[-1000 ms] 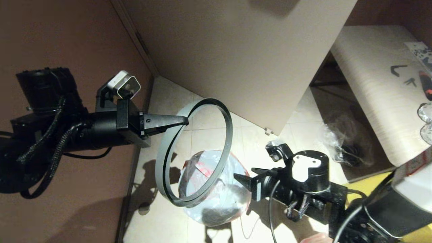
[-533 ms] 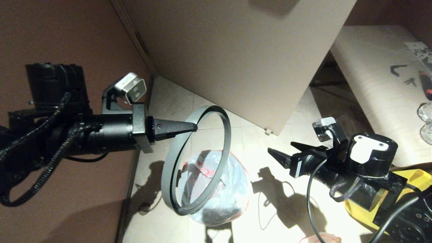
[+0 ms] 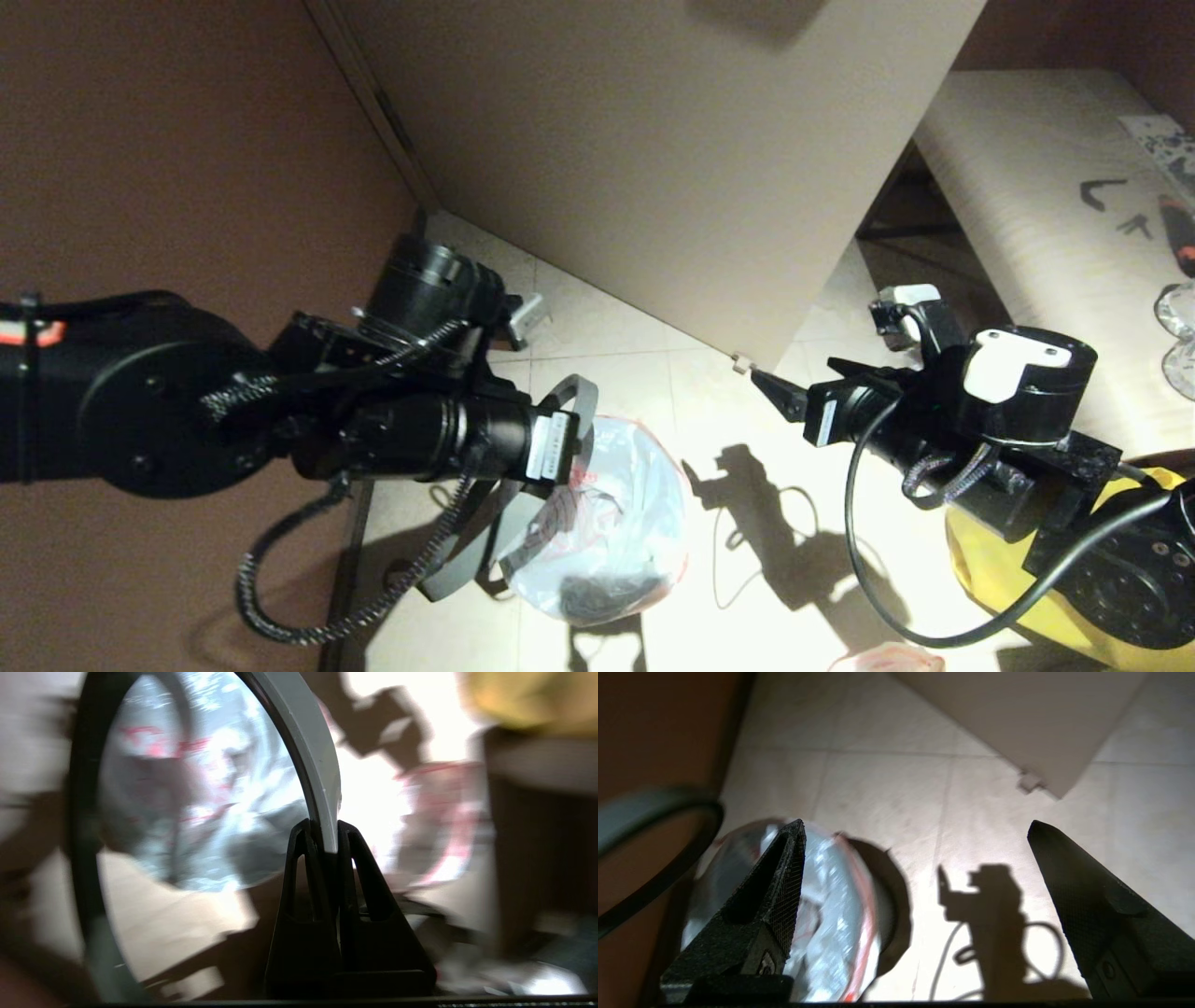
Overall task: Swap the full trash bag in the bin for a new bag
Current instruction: Place the trash can ring on the trash can
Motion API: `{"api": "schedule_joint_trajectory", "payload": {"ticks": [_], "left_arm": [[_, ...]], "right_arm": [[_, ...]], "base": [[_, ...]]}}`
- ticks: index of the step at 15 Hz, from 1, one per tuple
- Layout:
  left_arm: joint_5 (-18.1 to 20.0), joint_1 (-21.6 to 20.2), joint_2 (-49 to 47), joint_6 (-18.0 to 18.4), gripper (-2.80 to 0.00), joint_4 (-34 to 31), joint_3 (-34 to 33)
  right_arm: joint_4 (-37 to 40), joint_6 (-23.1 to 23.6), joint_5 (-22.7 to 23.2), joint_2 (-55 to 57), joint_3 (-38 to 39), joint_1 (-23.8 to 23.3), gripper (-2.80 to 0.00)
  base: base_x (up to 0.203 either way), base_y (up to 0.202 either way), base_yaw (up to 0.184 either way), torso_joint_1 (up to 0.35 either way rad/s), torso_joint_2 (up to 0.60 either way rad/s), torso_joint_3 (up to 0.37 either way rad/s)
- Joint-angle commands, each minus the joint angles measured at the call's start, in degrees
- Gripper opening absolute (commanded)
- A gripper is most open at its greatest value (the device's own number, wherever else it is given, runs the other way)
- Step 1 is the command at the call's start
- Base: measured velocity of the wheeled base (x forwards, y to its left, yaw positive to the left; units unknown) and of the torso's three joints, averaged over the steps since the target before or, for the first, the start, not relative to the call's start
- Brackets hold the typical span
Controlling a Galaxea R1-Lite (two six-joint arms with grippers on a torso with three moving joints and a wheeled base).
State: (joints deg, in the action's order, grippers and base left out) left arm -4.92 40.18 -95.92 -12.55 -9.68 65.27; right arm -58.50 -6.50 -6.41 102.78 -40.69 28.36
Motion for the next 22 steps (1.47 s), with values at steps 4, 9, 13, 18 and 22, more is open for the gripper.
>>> {"api": "schedule_joint_trajectory", "payload": {"ticks": [4,9,13,18,22], "left_arm": [[-22.86,11.20,-12.23,1.21,-2.80,4.26,-1.74],[-33.14,12.94,-29.45,3.05,-2.80,20.82,-2.26],[-39.12,13.47,-43.10,8.69,-2.80,45.55,-0.87],[-45.67,15.80,-49.52,18.35,-2.80,55.77,2.29],[-47.73,14.92,-49.96,19.37,-2.80,56.83,1.08]], "right_arm": [[6.29,0.32,-3.57,-5.53,-4.53,-1.58,0.00],[13.64,-0.94,-5.86,-7.60,-6.42,-1.30,0.00],[20.93,-0.97,-9.90,-7.93,-11.19,-0.43,0.00],[23.18,-1.14,-10.55,-9.29,-11.51,-0.48,0.00],[23.25,-1.23,-10.55,-10.23,-9.85,-0.94,0.00]], "base": [[0.000,0.000,0.000,0.000,0.00,0.000],[0.000,0.000,0.000,0.000,0.00,0.000],[0.000,0.000,0.000,0.000,0.00,0.000],[0.000,0.000,0.000,0.000,0.00,0.000],[0.000,0.000,0.000,0.000,0.00,0.000]]}}
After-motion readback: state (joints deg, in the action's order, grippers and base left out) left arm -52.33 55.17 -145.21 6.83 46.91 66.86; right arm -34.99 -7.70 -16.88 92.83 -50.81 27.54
